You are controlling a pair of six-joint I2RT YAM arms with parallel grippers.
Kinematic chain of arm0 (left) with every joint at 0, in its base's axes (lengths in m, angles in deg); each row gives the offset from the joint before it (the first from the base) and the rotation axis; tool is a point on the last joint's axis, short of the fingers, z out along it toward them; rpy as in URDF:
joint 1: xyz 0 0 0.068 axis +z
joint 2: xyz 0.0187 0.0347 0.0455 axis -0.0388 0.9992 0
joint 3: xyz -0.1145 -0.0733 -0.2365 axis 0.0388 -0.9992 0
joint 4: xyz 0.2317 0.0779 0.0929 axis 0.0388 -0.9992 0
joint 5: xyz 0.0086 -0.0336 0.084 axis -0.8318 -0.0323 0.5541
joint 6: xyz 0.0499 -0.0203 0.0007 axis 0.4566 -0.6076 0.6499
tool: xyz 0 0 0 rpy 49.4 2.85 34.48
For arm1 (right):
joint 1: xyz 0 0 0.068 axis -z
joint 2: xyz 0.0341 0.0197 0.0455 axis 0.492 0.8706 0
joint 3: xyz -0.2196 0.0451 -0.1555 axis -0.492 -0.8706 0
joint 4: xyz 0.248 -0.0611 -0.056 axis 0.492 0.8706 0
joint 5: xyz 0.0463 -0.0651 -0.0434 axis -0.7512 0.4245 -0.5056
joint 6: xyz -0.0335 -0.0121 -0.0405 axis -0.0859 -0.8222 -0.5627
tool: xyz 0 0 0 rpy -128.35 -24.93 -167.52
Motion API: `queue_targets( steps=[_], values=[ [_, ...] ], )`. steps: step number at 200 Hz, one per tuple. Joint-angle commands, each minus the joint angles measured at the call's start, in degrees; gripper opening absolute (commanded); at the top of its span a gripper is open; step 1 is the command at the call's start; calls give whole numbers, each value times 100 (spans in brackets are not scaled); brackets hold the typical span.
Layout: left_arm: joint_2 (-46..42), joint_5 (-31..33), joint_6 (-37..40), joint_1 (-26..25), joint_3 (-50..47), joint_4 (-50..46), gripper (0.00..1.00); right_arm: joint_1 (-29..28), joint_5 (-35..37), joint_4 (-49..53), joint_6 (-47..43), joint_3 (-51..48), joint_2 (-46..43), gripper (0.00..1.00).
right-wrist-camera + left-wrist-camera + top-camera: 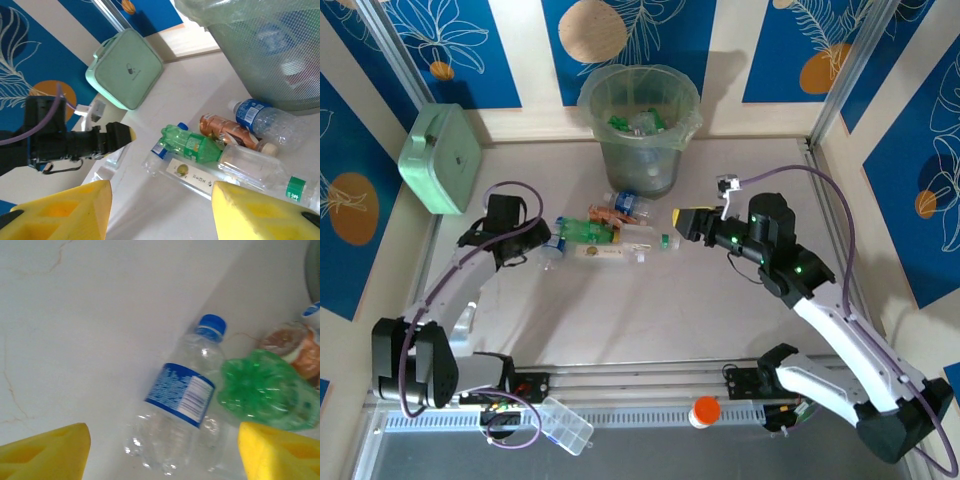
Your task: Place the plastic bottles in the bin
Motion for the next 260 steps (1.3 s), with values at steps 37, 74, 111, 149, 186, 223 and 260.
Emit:
queue_targets(
  steps=[37,74,111,149,186,223,260],
  values=[
    [676,-1277,485,189,-172,820,82,-47,-178,-177,137,-258,-492,58],
    [1168,-1265,645,206,-109,751,85,5,-265,-176,100,-330,-564,60],
    [1531,-1063,658,206,-36,650,85,181,-382,-236,143,-466,-649,61],
    [1813,-850,579,206,142,491,85,347,-544,-371,248,-638,-647,62],
    [2126,-651,569,206,374,427,85,403,-628,-483,333,-715,-575,62],
    [2318,-668,561,201,572,429,86,492,-697,-565,408,-781,-531,62],
    [2325,-113,832,193,889,18,99,537,-754,-619,470,-825,-535,62]
  ],
)
